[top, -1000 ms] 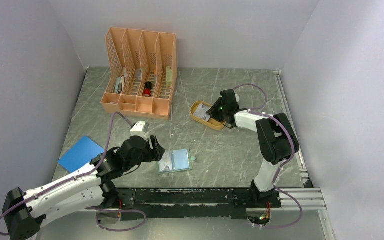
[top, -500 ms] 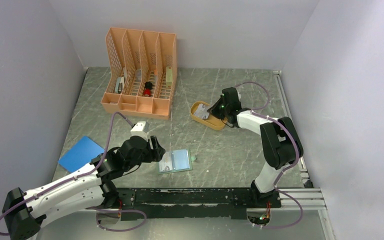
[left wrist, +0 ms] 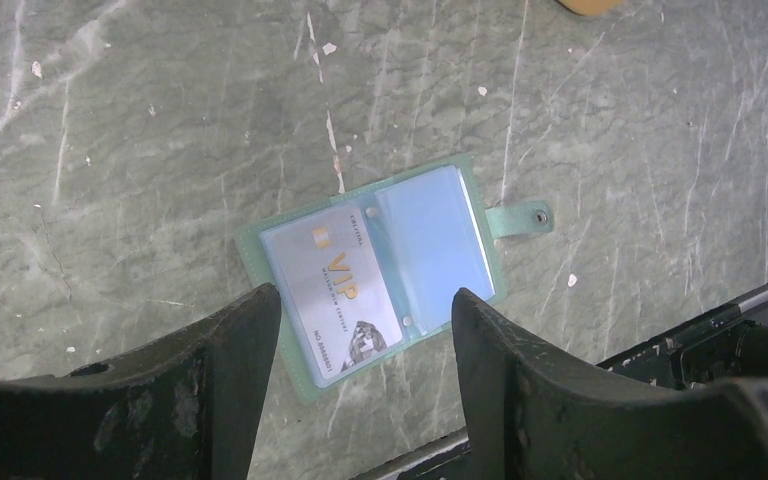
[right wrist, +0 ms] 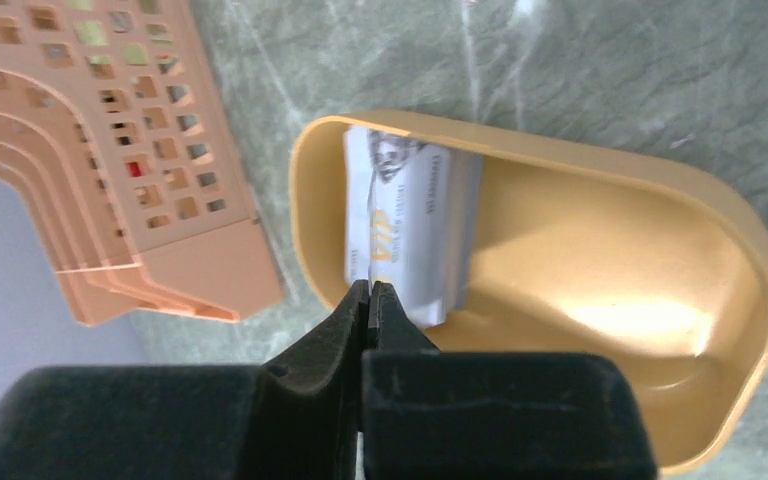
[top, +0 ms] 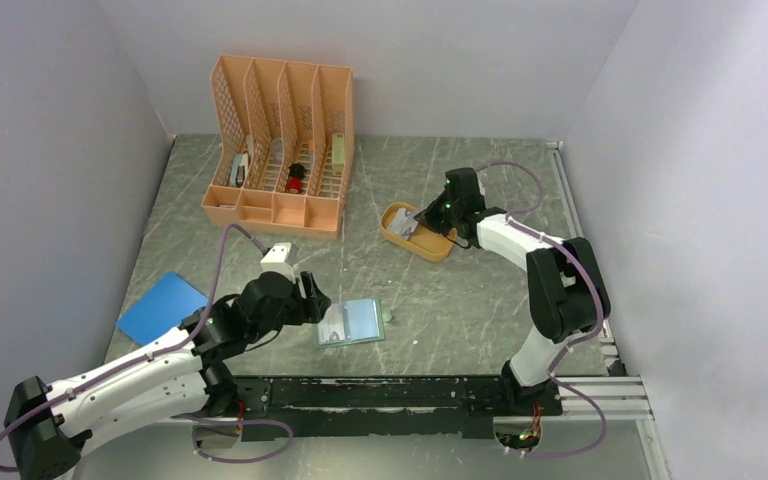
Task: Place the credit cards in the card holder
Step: Pick up the credit card from the storage box.
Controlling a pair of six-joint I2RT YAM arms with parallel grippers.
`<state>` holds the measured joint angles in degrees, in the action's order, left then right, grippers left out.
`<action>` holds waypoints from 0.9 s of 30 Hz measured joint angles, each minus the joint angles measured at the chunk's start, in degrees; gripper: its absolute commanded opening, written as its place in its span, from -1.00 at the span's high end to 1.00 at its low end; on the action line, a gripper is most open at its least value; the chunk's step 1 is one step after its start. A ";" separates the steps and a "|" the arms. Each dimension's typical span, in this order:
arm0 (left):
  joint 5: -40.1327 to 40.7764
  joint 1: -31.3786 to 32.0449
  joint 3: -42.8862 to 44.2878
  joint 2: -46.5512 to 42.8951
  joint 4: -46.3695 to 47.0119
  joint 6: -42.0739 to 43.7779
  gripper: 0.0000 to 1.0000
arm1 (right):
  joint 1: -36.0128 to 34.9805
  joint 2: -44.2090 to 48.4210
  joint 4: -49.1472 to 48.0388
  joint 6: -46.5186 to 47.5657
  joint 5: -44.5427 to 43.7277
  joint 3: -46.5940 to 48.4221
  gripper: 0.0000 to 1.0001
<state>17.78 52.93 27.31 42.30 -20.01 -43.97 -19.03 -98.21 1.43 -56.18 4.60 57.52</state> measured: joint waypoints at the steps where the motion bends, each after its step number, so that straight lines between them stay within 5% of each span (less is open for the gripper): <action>1: 0.00 0.00 0.00 -0.04 0.00 0.00 -0.36 | 0.02 0.57 1.18 -0.79 0.20 0.72 1.00; 21: 0.00 0.00 0.00 -2.75 -0.44 -0.22 -0.35 | 1.33 12.39 5.16 -13.97 15.19 3.26 1.00; 27: -0.39 0.00 0.02 -4.94 -0.66 0.17 -0.38 | 1.07 14.40 6.38 -9.53 20.09 3.52 1.00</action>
<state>17.39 52.93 27.33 37.36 -20.67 -43.79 -17.96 -83.81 7.81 -65.71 24.69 61.04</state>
